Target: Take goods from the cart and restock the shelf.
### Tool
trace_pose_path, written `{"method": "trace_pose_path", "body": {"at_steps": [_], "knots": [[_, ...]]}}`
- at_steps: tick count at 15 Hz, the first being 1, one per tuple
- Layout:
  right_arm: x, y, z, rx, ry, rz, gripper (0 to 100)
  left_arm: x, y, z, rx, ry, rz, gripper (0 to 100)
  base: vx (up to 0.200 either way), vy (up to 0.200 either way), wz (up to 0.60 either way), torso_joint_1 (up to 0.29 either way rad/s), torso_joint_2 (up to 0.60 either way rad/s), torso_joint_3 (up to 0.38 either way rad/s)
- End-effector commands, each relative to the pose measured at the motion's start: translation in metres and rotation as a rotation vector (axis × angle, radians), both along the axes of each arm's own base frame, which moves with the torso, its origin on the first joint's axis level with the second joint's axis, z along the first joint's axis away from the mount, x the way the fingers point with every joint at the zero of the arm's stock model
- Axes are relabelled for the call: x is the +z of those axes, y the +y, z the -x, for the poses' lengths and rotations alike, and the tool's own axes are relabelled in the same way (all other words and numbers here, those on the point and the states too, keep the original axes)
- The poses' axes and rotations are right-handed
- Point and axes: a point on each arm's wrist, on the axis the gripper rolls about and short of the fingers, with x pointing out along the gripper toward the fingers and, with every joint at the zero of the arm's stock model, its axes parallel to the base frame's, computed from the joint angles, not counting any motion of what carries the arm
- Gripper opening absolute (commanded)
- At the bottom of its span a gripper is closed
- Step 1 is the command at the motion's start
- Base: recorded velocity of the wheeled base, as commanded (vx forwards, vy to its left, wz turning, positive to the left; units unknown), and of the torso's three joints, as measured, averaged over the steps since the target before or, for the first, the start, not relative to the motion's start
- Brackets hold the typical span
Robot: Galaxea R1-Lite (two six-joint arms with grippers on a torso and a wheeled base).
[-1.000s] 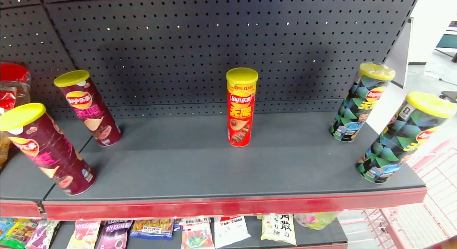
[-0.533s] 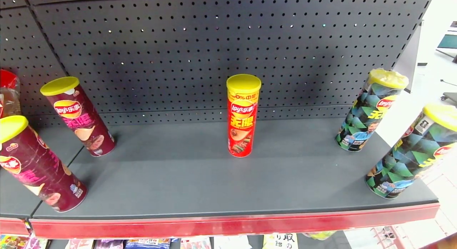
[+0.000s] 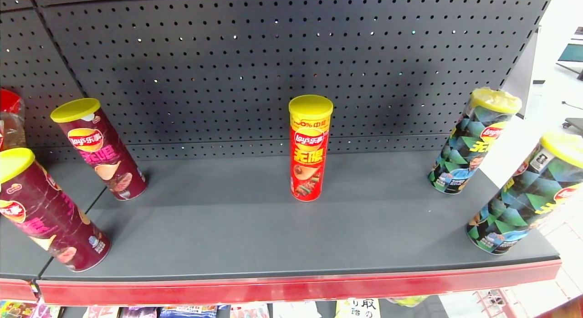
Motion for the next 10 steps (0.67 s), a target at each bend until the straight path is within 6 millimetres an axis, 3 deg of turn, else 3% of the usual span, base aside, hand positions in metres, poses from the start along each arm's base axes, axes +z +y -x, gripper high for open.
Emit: {"method": "trace_pose_path", "body": {"at_steps": [1,2,3,6,10], "knots": [[0.005,0.003,-0.008,0.012,0.024,0.005,0,0.096,-0.002,-0.022,-0.115,0.022,0.093,100,0.0,0.0,0.0,0.0,0.0,0.0],[0.005,0.003,-0.01,0.025,0.028,0.003,0,0.112,-0.004,-0.03,-0.214,0.039,0.109,100,0.0,0.0,0.0,0.0,0.0,0.0],[0.008,0.006,-0.016,0.037,0.035,0.002,0,0.116,-0.01,-0.048,-0.393,0.119,0.078,100,0.0,0.0,0.0,0.0,0.0,0.0],[0.011,0.008,-0.024,0.037,0.03,0.001,0,0.119,-0.03,-0.104,-0.657,0.261,-0.016,100,0.0,0.0,0.0,0.0,0.0,0.0],[0.014,0.009,-0.026,0.034,0.03,0.001,0,0.122,-0.072,-0.184,-0.825,0.244,-0.08,100,0.0,0.0,0.0,0.0,0.0,0.0]]}}
